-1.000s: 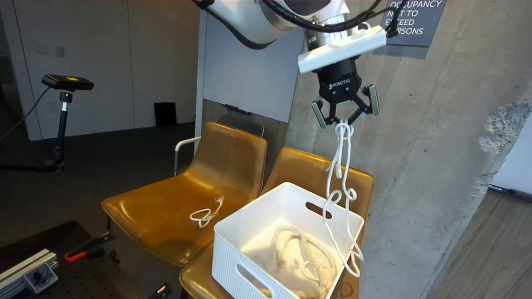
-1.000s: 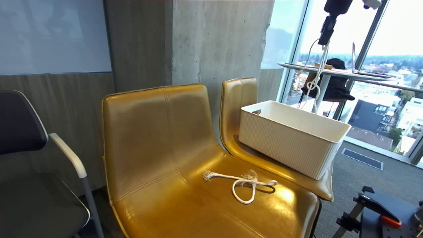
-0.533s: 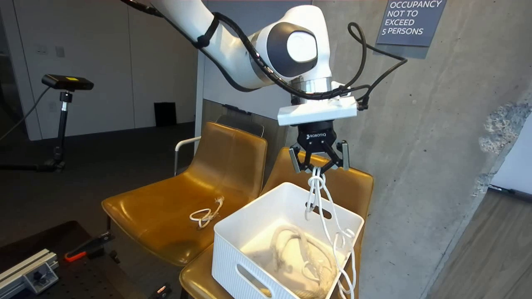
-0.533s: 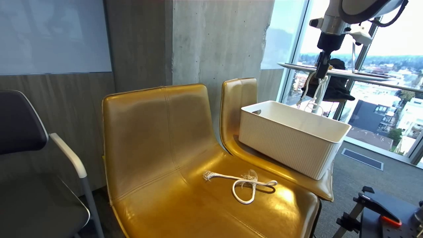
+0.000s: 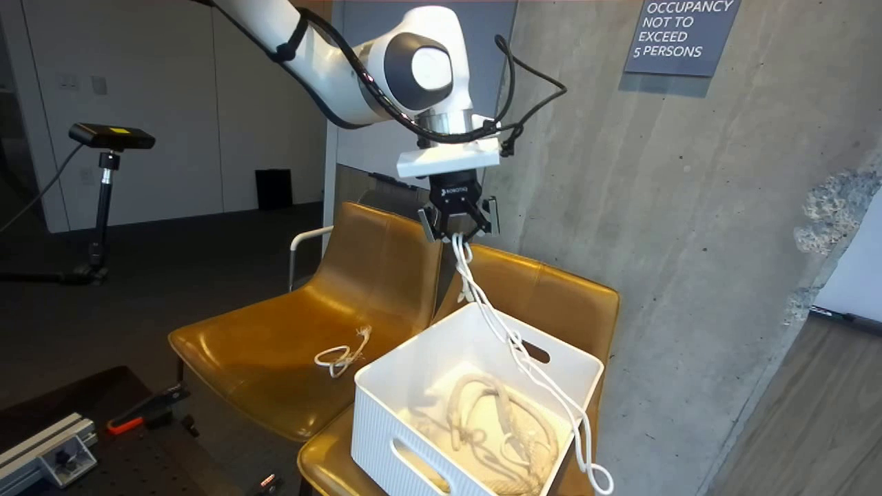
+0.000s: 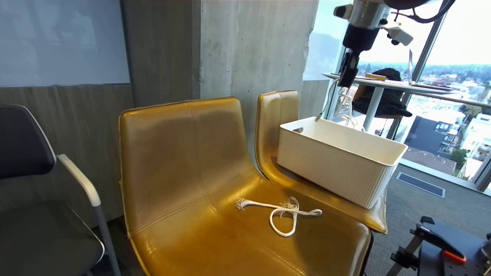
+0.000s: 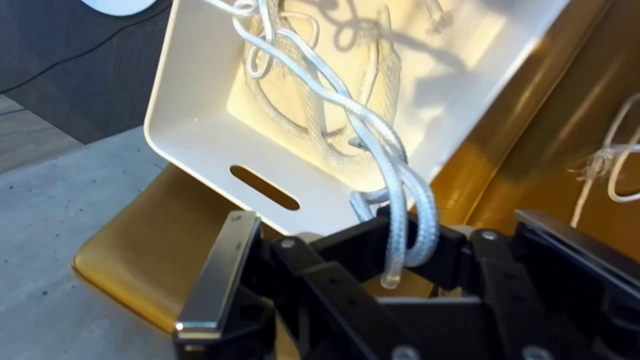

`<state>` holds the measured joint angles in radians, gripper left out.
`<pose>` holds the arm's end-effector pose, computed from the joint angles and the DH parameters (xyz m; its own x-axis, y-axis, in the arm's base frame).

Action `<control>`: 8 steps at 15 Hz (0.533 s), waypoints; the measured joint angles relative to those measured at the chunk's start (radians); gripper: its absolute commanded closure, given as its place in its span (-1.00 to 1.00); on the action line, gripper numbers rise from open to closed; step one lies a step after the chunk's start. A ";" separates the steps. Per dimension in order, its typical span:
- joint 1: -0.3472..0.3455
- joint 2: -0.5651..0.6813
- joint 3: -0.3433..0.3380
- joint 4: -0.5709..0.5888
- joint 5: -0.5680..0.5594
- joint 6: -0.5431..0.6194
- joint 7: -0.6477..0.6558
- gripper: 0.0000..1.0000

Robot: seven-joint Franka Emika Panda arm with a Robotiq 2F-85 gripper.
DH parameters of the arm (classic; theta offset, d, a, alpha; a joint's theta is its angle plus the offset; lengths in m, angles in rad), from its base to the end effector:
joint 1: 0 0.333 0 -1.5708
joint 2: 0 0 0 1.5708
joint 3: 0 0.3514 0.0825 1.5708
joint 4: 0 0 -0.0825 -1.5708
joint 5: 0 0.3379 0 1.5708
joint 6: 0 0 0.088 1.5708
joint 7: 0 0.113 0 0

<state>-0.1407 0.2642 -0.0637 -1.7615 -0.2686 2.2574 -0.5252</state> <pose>0.6093 -0.1308 0.4880 0.8857 0.4614 0.0514 0.4223 -0.8466 0.3239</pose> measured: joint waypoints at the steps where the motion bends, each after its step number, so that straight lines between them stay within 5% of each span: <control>1: 0.027 -0.020 0.016 0.002 0.000 -0.001 0.016 1.00; 8: 0.120 -0.057 0.064 0.007 0.000 -0.004 0.060 1.00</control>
<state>-0.0203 0.2068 0.0001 -1.7542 -0.2689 2.2534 -0.4647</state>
